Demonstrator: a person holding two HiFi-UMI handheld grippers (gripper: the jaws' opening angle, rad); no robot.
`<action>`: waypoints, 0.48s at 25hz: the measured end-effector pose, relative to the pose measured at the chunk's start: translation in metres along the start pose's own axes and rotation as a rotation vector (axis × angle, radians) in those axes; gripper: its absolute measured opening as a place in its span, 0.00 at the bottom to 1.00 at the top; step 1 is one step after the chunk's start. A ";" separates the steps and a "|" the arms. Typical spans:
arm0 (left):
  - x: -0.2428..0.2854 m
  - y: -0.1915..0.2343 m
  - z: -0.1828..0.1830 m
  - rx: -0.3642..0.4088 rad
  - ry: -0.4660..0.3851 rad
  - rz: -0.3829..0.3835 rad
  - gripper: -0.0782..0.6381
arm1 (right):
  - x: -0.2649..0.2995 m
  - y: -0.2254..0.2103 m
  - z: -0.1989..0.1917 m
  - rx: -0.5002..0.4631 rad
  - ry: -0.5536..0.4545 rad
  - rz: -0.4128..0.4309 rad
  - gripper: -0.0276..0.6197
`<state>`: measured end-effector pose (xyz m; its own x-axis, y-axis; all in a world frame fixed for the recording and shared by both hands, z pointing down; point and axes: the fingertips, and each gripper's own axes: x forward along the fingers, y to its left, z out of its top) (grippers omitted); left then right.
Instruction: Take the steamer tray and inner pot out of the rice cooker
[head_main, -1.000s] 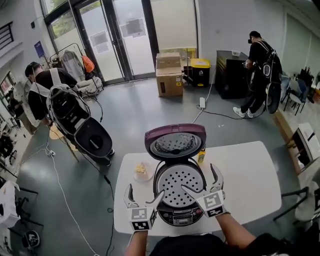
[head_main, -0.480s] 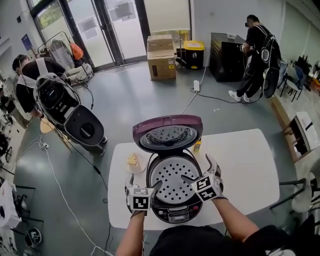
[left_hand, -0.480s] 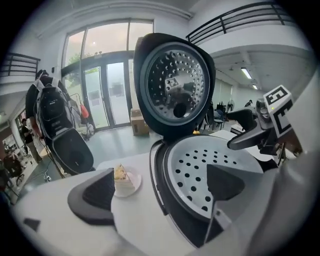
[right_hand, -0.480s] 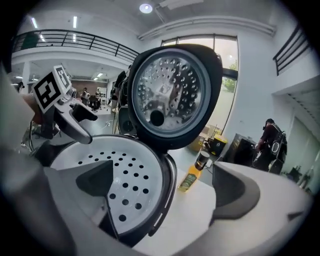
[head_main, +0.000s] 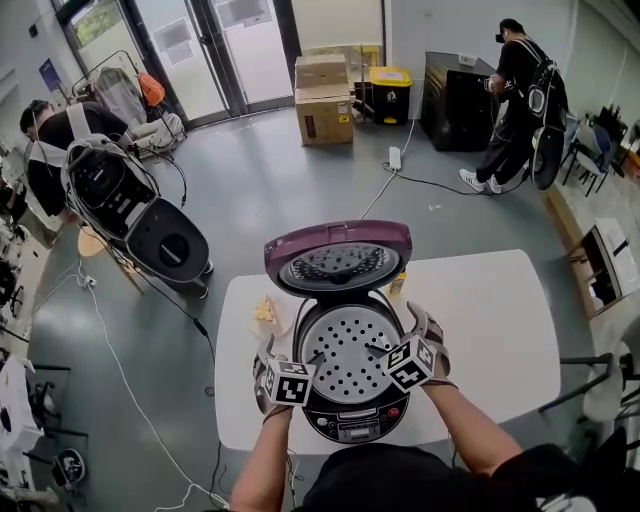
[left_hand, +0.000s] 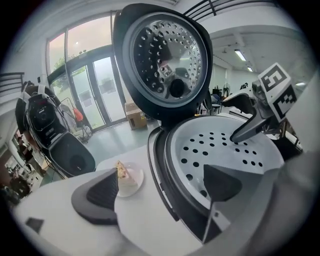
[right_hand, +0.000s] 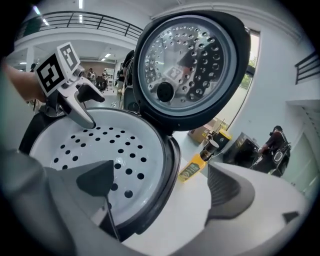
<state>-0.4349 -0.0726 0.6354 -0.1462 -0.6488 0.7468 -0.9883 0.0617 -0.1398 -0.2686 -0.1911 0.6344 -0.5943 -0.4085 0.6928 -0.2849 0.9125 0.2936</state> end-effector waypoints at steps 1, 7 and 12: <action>0.001 0.000 -0.001 0.000 -0.001 0.002 0.84 | 0.001 0.001 -0.004 -0.009 0.011 0.002 0.95; 0.003 0.001 0.004 0.027 -0.014 0.019 0.78 | 0.005 -0.005 -0.008 -0.039 0.029 -0.024 0.83; 0.005 -0.002 0.007 0.067 -0.019 0.014 0.69 | 0.007 0.001 -0.006 -0.039 0.017 0.007 0.58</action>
<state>-0.4333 -0.0816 0.6346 -0.1588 -0.6622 0.7323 -0.9808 0.0209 -0.1938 -0.2685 -0.1931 0.6431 -0.5831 -0.4019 0.7060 -0.2512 0.9156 0.3138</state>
